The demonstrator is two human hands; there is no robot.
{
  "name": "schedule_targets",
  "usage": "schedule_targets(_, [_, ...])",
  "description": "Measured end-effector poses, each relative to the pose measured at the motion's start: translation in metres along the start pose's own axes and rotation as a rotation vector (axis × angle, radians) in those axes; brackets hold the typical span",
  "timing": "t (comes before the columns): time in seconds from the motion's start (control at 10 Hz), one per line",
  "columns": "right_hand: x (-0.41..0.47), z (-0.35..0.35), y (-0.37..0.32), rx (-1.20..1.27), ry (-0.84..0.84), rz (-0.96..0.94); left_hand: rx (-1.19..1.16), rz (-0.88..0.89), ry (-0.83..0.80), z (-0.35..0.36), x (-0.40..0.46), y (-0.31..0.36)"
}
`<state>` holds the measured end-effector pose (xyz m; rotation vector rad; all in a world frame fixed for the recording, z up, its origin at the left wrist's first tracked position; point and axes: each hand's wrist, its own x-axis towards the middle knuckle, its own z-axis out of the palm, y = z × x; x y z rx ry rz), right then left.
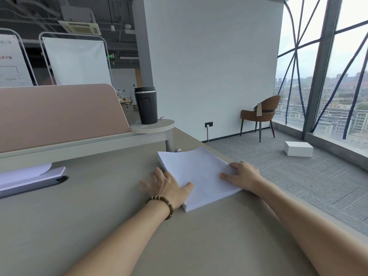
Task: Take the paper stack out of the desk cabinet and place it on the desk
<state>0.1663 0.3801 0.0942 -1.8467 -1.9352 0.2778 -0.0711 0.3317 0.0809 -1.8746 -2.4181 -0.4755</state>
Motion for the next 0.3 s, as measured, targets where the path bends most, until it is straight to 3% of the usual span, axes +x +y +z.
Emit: schedule_targets(0.3, [-0.014, -0.003, -0.006, -0.141, 0.153, -0.061, -0.011, 0.087, 0.156, -0.01, -0.011, -0.007])
